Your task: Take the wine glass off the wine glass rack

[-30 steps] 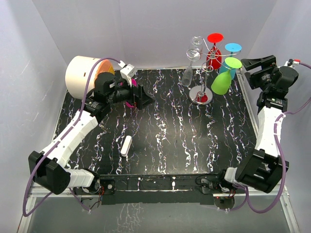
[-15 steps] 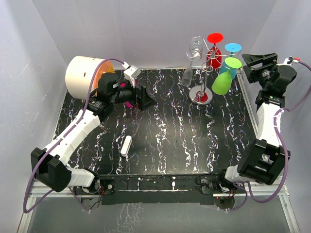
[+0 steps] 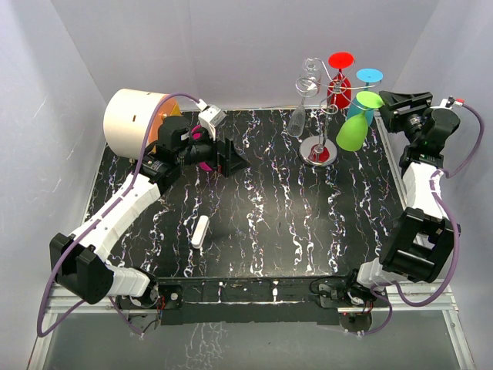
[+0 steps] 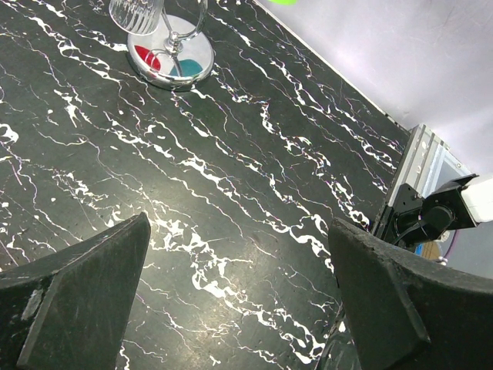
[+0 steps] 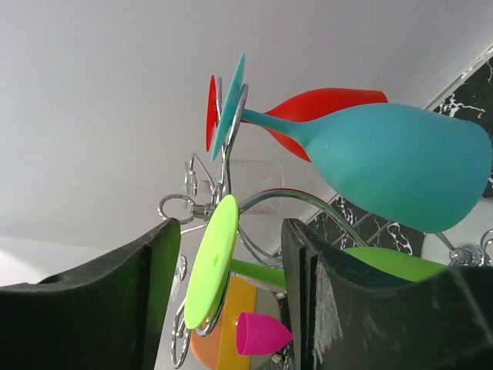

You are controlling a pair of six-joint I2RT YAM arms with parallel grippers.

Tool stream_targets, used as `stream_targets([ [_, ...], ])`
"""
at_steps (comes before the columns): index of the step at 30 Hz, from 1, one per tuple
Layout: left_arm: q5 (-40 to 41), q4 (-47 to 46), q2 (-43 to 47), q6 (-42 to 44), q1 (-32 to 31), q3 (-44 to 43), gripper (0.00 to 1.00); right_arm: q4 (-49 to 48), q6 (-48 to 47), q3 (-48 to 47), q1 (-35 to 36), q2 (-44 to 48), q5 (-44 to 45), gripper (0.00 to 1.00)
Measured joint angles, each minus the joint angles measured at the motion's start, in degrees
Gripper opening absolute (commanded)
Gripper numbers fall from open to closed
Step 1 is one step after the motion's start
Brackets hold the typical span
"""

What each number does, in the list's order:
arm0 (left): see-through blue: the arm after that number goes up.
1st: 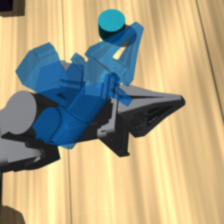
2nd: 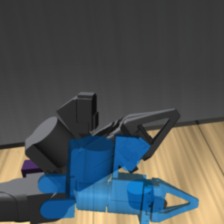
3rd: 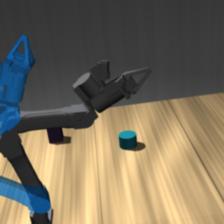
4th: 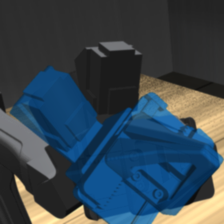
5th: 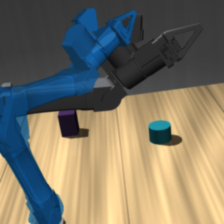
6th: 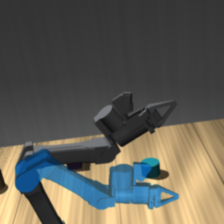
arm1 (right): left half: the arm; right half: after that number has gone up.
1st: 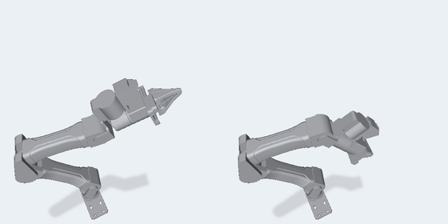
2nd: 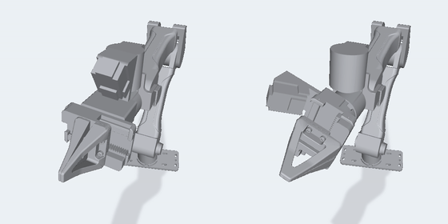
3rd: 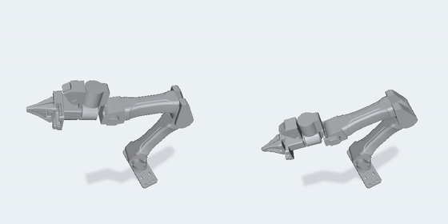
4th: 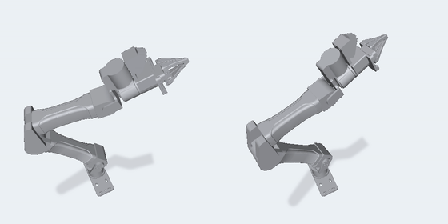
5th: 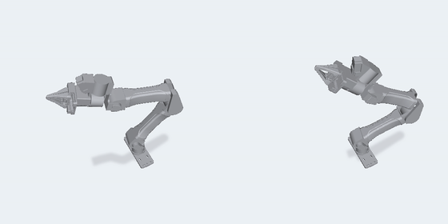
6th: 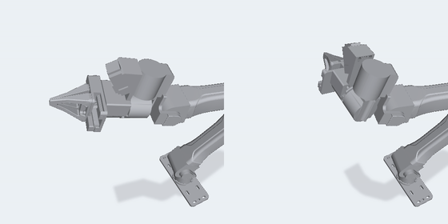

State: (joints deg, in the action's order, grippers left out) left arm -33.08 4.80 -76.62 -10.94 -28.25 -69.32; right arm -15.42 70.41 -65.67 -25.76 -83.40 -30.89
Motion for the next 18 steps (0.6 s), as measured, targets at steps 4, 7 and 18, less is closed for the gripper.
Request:
stream_targets([
  [4, 0.0, 0.0, 0.0, 0.1, 0.0, 0.0, 0.99, -2.6, 1.9, 0.8, 0.4, -0.8, -0.8, 0.45],
  [7, 0.0, 0.0, 0.0, 0.1, -0.1, 0.0, 0.99, -3.6, 3.2, 0.9, 0.7, -1.4, -1.0, 0.4],
  [18, 0.1, 0.1, 0.0, 0.5, -0.4, 0.0, 0.99, -6.3, 5.3, 1.8, 1.0, -1.6, -1.7, 0.12],
])
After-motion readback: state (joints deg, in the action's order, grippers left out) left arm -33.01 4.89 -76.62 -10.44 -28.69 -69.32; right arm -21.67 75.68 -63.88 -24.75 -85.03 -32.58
